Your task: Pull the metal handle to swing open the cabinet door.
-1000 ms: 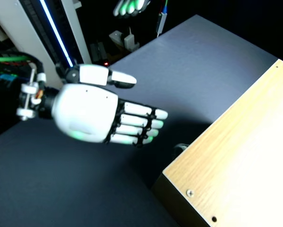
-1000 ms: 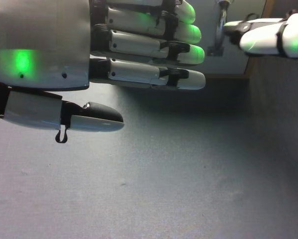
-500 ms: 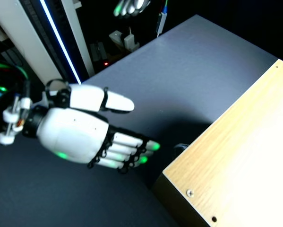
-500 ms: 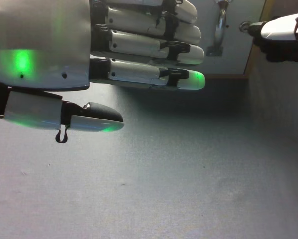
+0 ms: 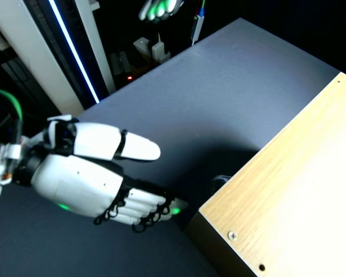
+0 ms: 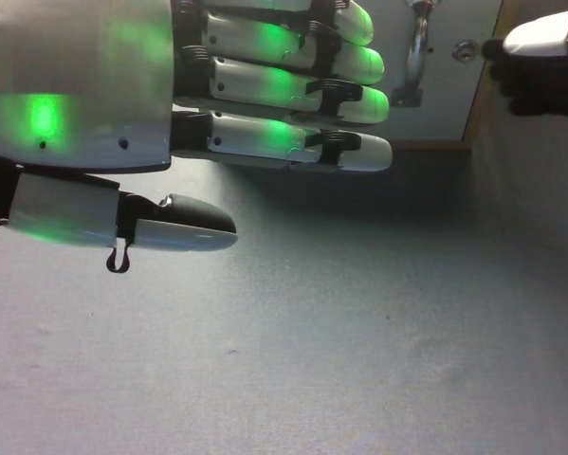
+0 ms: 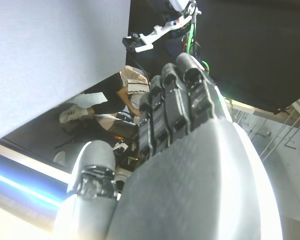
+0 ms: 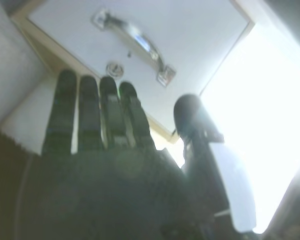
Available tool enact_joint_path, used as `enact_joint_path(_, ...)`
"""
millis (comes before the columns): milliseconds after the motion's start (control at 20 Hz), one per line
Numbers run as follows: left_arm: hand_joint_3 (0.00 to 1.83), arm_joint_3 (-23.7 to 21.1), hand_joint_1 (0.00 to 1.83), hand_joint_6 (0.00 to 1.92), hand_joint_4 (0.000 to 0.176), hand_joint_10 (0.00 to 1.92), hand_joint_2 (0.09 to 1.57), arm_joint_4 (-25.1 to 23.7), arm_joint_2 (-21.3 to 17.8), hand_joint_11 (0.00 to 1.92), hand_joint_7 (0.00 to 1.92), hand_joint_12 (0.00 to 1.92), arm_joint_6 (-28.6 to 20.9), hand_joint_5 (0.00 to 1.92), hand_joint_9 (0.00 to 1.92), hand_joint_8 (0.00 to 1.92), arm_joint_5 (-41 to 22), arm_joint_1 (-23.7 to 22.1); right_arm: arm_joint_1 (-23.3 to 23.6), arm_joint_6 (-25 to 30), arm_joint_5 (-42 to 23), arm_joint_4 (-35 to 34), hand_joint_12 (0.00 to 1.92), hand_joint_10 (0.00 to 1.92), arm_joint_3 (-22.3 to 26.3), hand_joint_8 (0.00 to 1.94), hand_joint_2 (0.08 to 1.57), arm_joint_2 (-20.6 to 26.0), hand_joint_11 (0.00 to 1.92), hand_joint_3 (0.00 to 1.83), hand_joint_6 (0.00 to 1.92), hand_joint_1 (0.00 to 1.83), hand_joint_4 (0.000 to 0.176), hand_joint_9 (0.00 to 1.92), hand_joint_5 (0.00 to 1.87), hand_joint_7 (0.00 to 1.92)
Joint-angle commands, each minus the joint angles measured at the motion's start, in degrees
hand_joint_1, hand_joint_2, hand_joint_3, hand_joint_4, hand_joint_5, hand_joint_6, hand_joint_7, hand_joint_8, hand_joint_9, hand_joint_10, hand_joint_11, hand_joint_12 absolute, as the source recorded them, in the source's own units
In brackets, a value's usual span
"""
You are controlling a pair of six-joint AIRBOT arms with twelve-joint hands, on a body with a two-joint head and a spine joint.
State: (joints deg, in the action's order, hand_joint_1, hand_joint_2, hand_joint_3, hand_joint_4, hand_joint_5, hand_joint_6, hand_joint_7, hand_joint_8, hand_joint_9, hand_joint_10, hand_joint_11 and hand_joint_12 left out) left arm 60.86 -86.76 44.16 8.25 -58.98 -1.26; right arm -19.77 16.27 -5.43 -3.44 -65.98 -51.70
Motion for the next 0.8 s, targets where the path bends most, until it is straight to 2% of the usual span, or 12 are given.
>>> enact_joint_path(0,0.04,0.06,0.00,0.00,0.000,0.00,1.57,5.29,-0.26,0.00,0.25,0.56,0.29,0.22,0.22,0.00,-1.33,-0.67,1.15,0.42,-6.45,-0.96,0.37,0.01,-0.54,0.01,1.57,-0.14,0.00,0.11,0.01,0.00,0.000,0.12,0.14,0.14)
enact_joint_path(400,0.04,0.06,0.00,0.00,0.000,0.00,1.57,5.29,-0.26,0.00,0.25,0.57,0.29,0.23,0.23,0.00,-1.33,-0.67,1.68,0.42,-7.52,-2.22,0.41,0.00,-2.09,0.00,1.57,-3.11,0.00,0.10,0.00,0.00,0.000,0.13,0.15,0.15)
enact_joint_path(750,0.04,0.06,0.00,0.00,0.000,0.00,1.57,5.29,-0.26,0.00,0.25,0.51,0.29,0.23,0.23,0.00,-1.33,-0.67,1.75,0.41,-8.03,-2.34,0.34,0.00,-3.11,0.00,1.57,-4.81,0.00,0.08,0.00,0.00,0.000,0.10,0.11,0.11)
